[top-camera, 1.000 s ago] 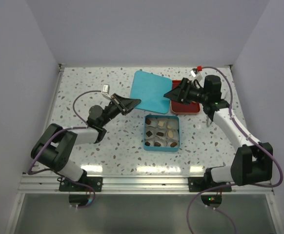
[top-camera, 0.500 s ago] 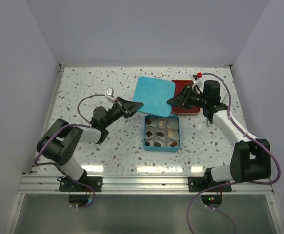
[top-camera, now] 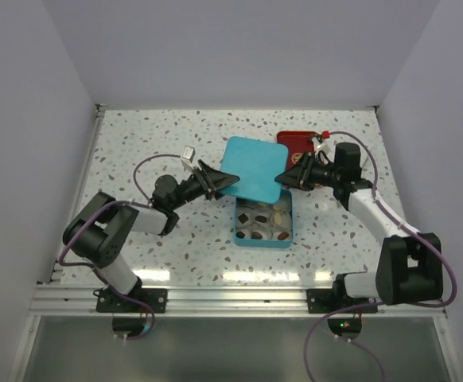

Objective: Pack the chocolate
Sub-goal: Close the box lid on the packing box.

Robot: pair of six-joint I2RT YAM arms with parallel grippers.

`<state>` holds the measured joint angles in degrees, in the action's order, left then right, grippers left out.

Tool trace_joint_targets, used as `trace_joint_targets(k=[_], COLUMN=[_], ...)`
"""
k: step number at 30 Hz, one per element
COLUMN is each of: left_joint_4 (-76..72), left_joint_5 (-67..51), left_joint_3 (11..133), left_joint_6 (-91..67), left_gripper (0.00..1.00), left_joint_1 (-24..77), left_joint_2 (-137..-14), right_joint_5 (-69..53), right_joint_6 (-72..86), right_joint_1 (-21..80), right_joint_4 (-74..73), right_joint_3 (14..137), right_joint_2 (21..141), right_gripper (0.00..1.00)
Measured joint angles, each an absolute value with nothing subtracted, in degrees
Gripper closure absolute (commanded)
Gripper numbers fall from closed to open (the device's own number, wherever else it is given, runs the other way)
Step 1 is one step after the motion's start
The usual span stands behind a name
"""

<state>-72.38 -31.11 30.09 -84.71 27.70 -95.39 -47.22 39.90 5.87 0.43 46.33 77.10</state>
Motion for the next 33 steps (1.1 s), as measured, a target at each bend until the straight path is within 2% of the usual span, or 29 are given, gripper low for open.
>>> trace_joint_targets(k=[7, 14, 22, 33], left_joint_4=[-64.97, -45.1, -28.21, -19.92], left_joint_5=[-34.3, -33.89, -28.84, -24.82], left_joint_3=[29.98, 30.17, 31.51, 31.94], left_joint_6=[-76.53, -61.08, -49.15, -44.73], left_gripper=[0.36, 0.36, 0.36, 0.36], left_joint_1=[28.16, 29.08, 32.25, 35.46], left_joint_2=[-92.38, -86.02, -84.47, -81.82], right_joint_5=[-49.41, -50.52, -50.46, -50.06], right_joint_6=[37.01, 34.13, 31.77, 27.92], right_joint_1=[3.86, 3.4, 3.31, 3.18], right_joint_4=[-4.03, -8.86, -13.34, -19.64], right_joint_3=[46.26, 44.82, 43.62, 43.03], right_joint_2=[75.42, 75.33, 75.26, 74.46], right_gripper=[1.0, 1.0, 1.0, 1.0])
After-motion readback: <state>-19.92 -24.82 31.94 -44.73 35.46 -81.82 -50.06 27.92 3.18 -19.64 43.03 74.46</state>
